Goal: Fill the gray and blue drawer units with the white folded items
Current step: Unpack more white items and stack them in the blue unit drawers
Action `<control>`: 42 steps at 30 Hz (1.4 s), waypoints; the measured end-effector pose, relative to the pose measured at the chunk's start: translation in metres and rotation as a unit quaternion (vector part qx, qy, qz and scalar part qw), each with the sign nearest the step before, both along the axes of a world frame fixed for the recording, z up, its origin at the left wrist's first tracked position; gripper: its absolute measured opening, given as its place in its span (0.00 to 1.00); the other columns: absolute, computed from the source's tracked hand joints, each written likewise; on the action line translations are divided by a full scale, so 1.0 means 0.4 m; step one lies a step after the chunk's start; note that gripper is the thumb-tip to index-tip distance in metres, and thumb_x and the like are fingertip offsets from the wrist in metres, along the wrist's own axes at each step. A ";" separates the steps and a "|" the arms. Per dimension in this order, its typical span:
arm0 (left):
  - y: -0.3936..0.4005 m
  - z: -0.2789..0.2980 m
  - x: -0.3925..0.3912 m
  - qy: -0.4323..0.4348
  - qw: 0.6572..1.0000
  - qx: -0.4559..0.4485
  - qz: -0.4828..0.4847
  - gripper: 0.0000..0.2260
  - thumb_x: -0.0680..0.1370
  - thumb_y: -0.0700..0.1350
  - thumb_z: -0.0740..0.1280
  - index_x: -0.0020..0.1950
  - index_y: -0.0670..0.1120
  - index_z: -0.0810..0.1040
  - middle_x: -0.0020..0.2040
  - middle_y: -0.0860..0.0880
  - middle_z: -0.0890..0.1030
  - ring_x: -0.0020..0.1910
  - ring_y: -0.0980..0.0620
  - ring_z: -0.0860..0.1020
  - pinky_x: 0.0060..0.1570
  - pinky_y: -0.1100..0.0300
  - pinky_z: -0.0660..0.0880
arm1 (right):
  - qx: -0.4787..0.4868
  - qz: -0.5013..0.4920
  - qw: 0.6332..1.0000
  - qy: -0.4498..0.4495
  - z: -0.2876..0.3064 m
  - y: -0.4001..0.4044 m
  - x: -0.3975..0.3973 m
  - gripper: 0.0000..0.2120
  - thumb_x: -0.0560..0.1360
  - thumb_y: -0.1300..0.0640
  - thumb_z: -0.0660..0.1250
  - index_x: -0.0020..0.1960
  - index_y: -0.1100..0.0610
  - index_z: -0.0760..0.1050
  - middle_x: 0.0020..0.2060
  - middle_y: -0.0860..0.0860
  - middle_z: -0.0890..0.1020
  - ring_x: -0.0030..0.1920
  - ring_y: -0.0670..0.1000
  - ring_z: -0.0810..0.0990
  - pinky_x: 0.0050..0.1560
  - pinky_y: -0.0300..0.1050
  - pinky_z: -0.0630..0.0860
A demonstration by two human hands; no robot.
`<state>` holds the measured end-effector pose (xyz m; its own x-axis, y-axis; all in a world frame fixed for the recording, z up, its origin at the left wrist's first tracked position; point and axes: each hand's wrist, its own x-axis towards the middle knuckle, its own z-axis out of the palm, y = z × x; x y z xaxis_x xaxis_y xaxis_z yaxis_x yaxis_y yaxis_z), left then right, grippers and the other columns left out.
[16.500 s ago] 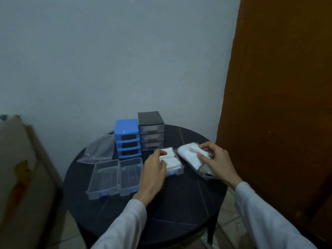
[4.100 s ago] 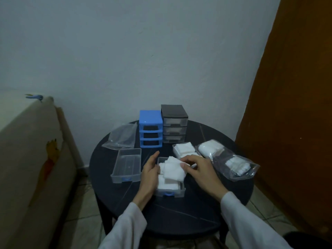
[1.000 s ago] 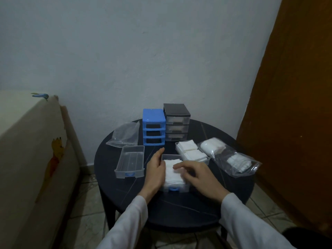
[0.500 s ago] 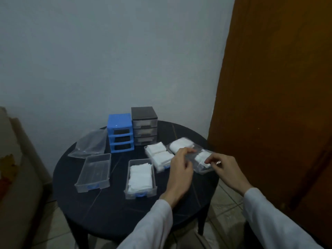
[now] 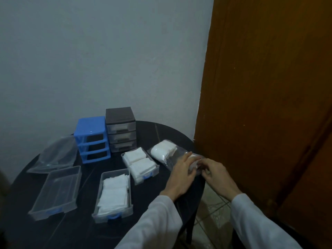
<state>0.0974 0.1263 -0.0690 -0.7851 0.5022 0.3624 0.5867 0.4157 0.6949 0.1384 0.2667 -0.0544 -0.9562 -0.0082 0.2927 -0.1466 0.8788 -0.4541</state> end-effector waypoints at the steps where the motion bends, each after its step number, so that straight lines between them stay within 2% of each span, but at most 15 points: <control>1: 0.002 -0.007 -0.001 -0.005 1.000 0.017 -0.004 0.16 0.80 0.40 0.59 0.67 0.53 0.70 0.69 0.51 0.69 0.68 0.57 0.65 0.68 0.61 0.62 | -0.004 0.001 1.000 0.003 -0.006 0.004 -0.002 0.15 0.76 0.65 0.62 0.62 0.56 0.74 0.58 0.51 0.78 0.57 0.44 0.75 0.55 0.28 0.65; 3: 0.002 -0.012 -0.002 -0.026 0.998 0.059 0.007 0.12 0.80 0.39 0.57 0.62 0.51 0.69 0.60 0.51 0.75 0.59 0.59 0.73 0.59 0.63 0.69 | -0.012 -0.001 1.000 0.012 -0.017 0.009 -0.008 0.15 0.76 0.65 0.62 0.62 0.56 0.73 0.58 0.51 0.77 0.55 0.43 0.74 0.54 0.29 0.67; 5: 0.001 -0.017 -0.010 -0.038 0.995 0.094 0.025 0.09 0.80 0.39 0.55 0.55 0.51 0.68 0.53 0.51 0.76 0.52 0.59 0.75 0.51 0.63 0.72 | -0.017 -0.006 1.000 0.020 -0.025 0.012 -0.014 0.15 0.76 0.64 0.62 0.62 0.56 0.73 0.58 0.50 0.77 0.54 0.42 0.74 0.53 0.30 0.68; 8: -0.005 -0.021 -0.015 -0.024 0.993 0.105 0.043 0.08 0.79 0.36 0.56 0.45 0.48 0.69 0.47 0.49 0.75 0.44 0.57 0.74 0.43 0.65 0.70 | -0.002 -0.007 0.999 0.034 -0.037 0.010 -0.023 0.16 0.76 0.64 0.63 0.63 0.56 0.73 0.58 0.50 0.76 0.55 0.43 0.75 0.55 0.33 0.71; 10: -0.009 -0.020 -0.014 -0.009 0.993 0.099 0.056 0.08 0.77 0.34 0.58 0.46 0.45 0.74 0.50 0.47 0.77 0.48 0.57 0.74 0.47 0.69 0.69 | 0.019 -0.005 0.999 0.037 -0.039 0.009 -0.028 0.16 0.76 0.63 0.63 0.63 0.55 0.72 0.58 0.50 0.76 0.55 0.46 0.76 0.57 0.37 0.73; 13: -0.013 -0.017 -0.014 -0.003 0.994 0.080 0.069 0.13 0.78 0.35 0.58 0.59 0.43 0.77 0.61 0.46 0.77 0.59 0.59 0.71 0.57 0.77 0.63 | 0.053 -0.015 0.998 0.037 -0.029 0.000 -0.027 0.15 0.77 0.62 0.62 0.63 0.55 0.71 0.59 0.50 0.75 0.55 0.47 0.76 0.56 0.40 0.74; 15: -0.012 -0.016 -0.015 -0.008 0.995 0.069 0.073 0.16 0.79 0.35 0.56 0.65 0.43 0.75 0.67 0.47 0.73 0.66 0.58 0.69 0.64 0.72 0.61 | 0.074 -0.018 0.997 0.033 -0.019 -0.011 -0.026 0.17 0.78 0.60 0.60 0.67 0.55 0.69 0.60 0.51 0.74 0.56 0.47 0.76 0.55 0.38 0.73; 17: -0.009 -0.016 -0.013 0.004 0.996 0.060 0.072 0.17 0.80 0.35 0.56 0.67 0.44 0.72 0.69 0.48 0.71 0.69 0.56 0.67 0.67 0.69 0.59 | 0.101 -0.020 0.995 0.016 -0.011 -0.023 -0.025 0.19 0.79 0.59 0.58 0.70 0.54 0.65 0.61 0.52 0.72 0.55 0.47 0.75 0.53 0.36 0.72; 19: -0.007 -0.016 -0.010 0.015 0.996 0.053 0.069 0.19 0.79 0.35 0.58 0.68 0.45 0.71 0.70 0.50 0.70 0.68 0.59 0.66 0.66 0.73 0.56 | 0.127 -0.032 0.991 0.005 -0.008 -0.032 -0.029 0.18 0.79 0.58 0.57 0.69 0.54 0.65 0.61 0.52 0.70 0.53 0.47 0.75 0.52 0.36 0.73; 22: -0.004 -0.017 -0.014 0.012 0.997 0.048 0.061 0.21 0.76 0.33 0.62 0.69 0.46 0.71 0.69 0.50 0.71 0.68 0.60 0.66 0.62 0.80 0.53 | 0.171 -0.061 0.983 0.010 -0.013 -0.035 -0.040 0.13 0.79 0.59 0.57 0.64 0.54 0.68 0.61 0.53 0.69 0.49 0.46 0.77 0.49 0.40 0.76; 26: -0.005 -0.019 -0.016 0.012 0.997 0.048 0.063 0.23 0.74 0.31 0.64 0.68 0.45 0.72 0.68 0.50 0.72 0.68 0.57 0.68 0.62 0.81 0.53 | 0.191 -0.070 0.979 0.009 -0.018 -0.038 -0.047 0.07 0.79 0.59 0.58 0.56 0.55 0.72 0.58 0.53 0.69 0.45 0.46 0.77 0.45 0.40 0.77; 28: -0.007 -0.020 -0.017 0.015 0.996 0.050 0.066 0.23 0.74 0.31 0.64 0.68 0.45 0.72 0.68 0.50 0.72 0.67 0.58 0.68 0.61 0.82 0.52 | 0.190 -0.069 0.979 0.015 -0.020 -0.036 -0.048 0.07 0.79 0.59 0.58 0.56 0.55 0.72 0.58 0.52 0.69 0.46 0.46 0.77 0.46 0.41 0.77; 33: -0.009 -0.022 -0.021 -0.001 0.996 0.057 0.065 0.24 0.74 0.32 0.65 0.69 0.47 0.71 0.69 0.51 0.71 0.68 0.58 0.67 0.65 0.75 0.56 | 0.152 -0.039 0.987 0.029 -0.020 -0.032 -0.041 0.12 0.80 0.56 0.57 0.61 0.55 0.71 0.59 0.51 0.70 0.49 0.45 0.76 0.48 0.37 0.75; 38: -0.011 -0.022 -0.024 -0.017 0.995 0.076 0.066 0.23 0.74 0.36 0.68 0.68 0.48 0.71 0.67 0.52 0.72 0.64 0.63 0.66 0.63 0.76 0.58 | 0.093 -0.021 0.995 0.043 -0.015 -0.019 -0.038 0.07 0.79 0.57 0.59 0.56 0.55 0.73 0.52 0.50 0.76 0.47 0.44 0.75 0.46 0.34 0.72; 42: -0.013 -0.024 -0.024 -0.033 0.993 0.093 0.066 0.23 0.74 0.37 0.69 0.68 0.48 0.72 0.67 0.52 0.72 0.63 0.63 0.67 0.66 0.69 0.62 | 0.109 -0.005 0.994 0.027 -0.016 -0.016 -0.031 0.13 0.77 0.55 0.62 0.62 0.52 0.70 0.56 0.48 0.75 0.51 0.44 0.76 0.48 0.37 0.75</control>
<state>0.0877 0.1210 -0.0787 -0.8647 0.3230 0.3846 0.4863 0.3473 0.8018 0.1261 0.2603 -0.0608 -0.9393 -0.0671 0.3365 -0.1557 0.9572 -0.2438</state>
